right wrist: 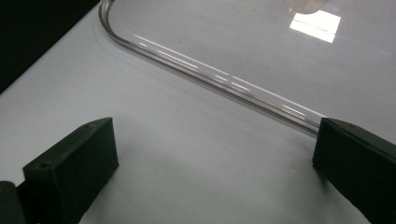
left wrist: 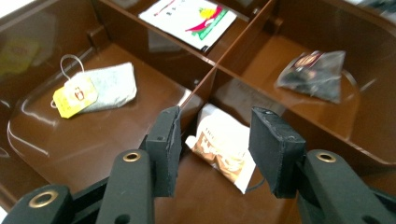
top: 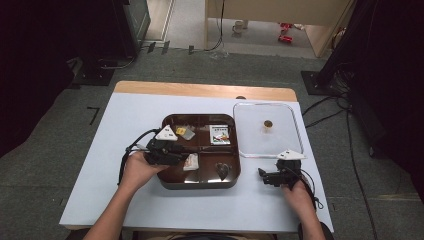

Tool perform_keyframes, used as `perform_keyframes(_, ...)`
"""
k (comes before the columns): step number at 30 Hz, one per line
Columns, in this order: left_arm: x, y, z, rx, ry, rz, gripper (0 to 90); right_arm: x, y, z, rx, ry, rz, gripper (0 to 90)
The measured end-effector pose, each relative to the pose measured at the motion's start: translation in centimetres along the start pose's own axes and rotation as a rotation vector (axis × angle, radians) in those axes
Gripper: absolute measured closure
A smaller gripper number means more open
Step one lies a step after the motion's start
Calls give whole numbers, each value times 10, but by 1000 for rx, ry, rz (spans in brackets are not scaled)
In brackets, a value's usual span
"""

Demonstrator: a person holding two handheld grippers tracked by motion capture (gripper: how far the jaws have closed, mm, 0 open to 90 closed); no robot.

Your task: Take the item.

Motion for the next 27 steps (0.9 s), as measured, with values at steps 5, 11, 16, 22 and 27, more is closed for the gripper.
perform_keyframes(5, 0, -10, -1, 15, -14, -54, 533, 0, 0, 0, 0, 0, 0, 0)
perform_keyframes(11, 0, -17, 4, 30, -74, -61, 550, 0, 0, 0, 0, -1, -1, 0)
perform_keyframes(16, -2, -27, 8, 57, -108, -131, 539, 0, 0, 0, 0, 0, 0, 0)
perform_keyframes(22, -1, -29, 8, 42, -64, -105, 565, 0, 0, 0, 0, 0, 0, 0)
perform_keyframes(27, -3, -36, 8, 72, -81, -157, 550, 0, 0, 0, 0, 0, 0, 0)
Point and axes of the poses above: each handheld gripper's, and its own axes: y roughly backward along the jaws, x roughly out of its top, z roughly to its right, the point moved 6 cm from there along -y, roughly forward along the jaws, and after that the axes turned 9 degrees about -z, right-handed, at the moved point
